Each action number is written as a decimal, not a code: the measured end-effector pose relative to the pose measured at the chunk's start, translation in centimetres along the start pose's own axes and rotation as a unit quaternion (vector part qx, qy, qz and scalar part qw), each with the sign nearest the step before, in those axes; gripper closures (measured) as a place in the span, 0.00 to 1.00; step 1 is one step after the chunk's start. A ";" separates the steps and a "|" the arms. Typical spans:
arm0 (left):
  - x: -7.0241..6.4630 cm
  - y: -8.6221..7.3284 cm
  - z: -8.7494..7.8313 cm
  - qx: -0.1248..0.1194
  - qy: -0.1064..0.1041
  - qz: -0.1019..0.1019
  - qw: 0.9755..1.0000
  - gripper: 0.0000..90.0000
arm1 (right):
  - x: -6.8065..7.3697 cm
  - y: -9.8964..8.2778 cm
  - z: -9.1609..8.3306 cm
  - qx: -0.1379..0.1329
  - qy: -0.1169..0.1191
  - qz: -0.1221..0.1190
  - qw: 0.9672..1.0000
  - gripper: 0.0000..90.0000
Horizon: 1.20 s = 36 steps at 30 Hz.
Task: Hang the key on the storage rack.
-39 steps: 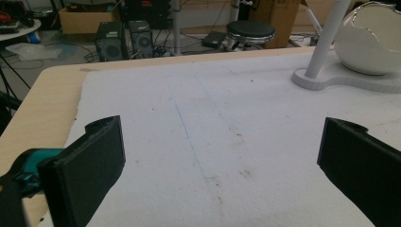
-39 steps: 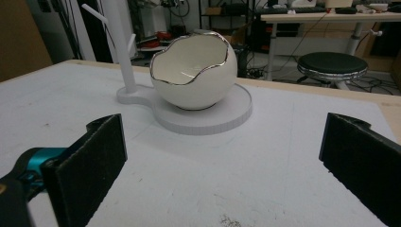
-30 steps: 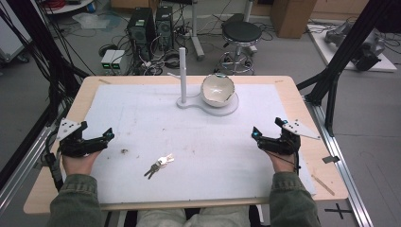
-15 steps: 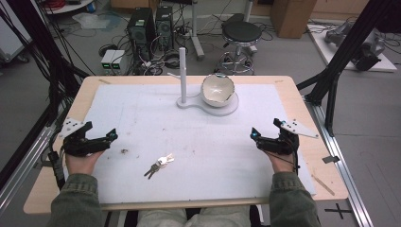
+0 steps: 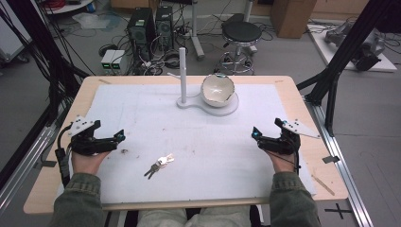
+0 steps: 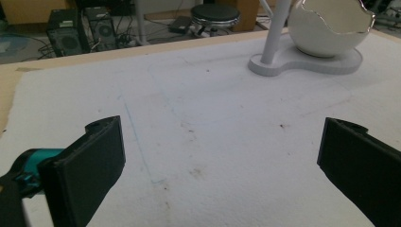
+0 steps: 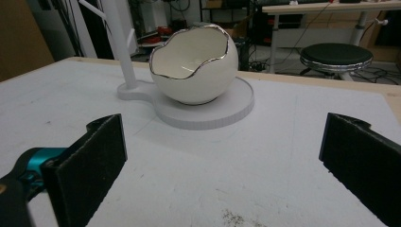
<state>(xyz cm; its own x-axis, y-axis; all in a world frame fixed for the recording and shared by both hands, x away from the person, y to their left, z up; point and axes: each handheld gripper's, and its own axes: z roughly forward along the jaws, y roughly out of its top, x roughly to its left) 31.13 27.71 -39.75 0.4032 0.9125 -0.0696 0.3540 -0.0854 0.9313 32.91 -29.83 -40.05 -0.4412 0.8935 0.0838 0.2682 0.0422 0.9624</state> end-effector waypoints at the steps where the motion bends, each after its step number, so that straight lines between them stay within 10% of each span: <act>1: -0.1 0.1 0.1 0.002 -0.004 0.003 1.000 0.02 | 0.0 0.0 0.0 -0.001 0.000 -0.003 1.000 0.01; 36: -3.5 1.5 1.4 0.035 -0.065 0.022 0.997 0.02 | 0.3 -0.2 0.4 0.015 0.013 -0.008 1.000 0.01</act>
<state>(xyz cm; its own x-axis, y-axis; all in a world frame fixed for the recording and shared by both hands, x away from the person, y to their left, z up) 31.40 23.85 -38.59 0.5246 0.8476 -0.0800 0.3906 -0.1561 0.9072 33.09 -29.41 -40.28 -0.4678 0.8806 0.0751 0.2859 0.0704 0.9557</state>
